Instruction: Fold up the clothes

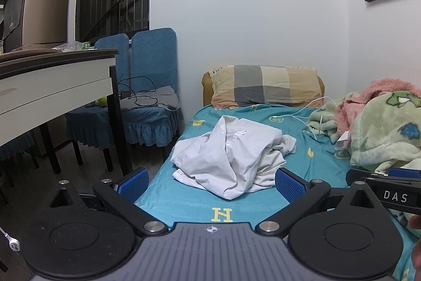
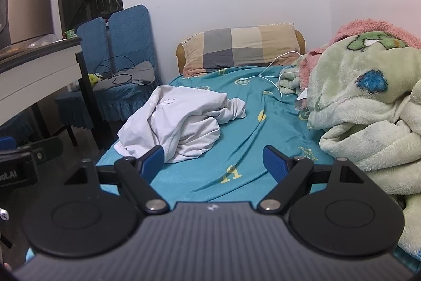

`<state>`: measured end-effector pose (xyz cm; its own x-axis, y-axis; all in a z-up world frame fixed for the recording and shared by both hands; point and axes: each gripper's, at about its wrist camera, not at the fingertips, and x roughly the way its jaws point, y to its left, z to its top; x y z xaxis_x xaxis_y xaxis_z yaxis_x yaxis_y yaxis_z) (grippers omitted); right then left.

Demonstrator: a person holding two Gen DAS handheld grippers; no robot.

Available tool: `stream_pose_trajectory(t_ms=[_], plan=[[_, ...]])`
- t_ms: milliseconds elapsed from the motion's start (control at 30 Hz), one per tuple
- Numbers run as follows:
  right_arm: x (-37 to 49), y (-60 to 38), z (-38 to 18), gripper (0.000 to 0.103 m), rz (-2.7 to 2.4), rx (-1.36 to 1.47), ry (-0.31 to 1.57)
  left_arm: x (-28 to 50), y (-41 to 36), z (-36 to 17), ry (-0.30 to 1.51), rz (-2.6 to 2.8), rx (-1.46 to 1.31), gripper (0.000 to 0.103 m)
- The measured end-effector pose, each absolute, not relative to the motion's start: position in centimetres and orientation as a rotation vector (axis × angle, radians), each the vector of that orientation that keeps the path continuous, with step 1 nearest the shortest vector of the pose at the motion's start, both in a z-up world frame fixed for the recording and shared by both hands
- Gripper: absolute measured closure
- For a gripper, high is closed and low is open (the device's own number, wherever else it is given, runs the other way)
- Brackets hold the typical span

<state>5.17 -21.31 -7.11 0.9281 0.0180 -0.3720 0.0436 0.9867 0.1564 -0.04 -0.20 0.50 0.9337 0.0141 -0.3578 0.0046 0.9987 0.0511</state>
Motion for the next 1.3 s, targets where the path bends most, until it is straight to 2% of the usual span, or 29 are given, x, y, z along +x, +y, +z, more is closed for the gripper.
stream_pose_trajectory(t_ms=[1067,1300], plan=[[5.3,-21.6,-7.0,0.019,-0.006,0.163,0.379,0.7,1.0,-0.1,0.342,0.072,0.04,0.0],[4.9,-22.3,-6.5,0.019,-0.025,0.192,0.37,3.4,-0.7,-2.8,0.419,0.025,0.112,0.003]])
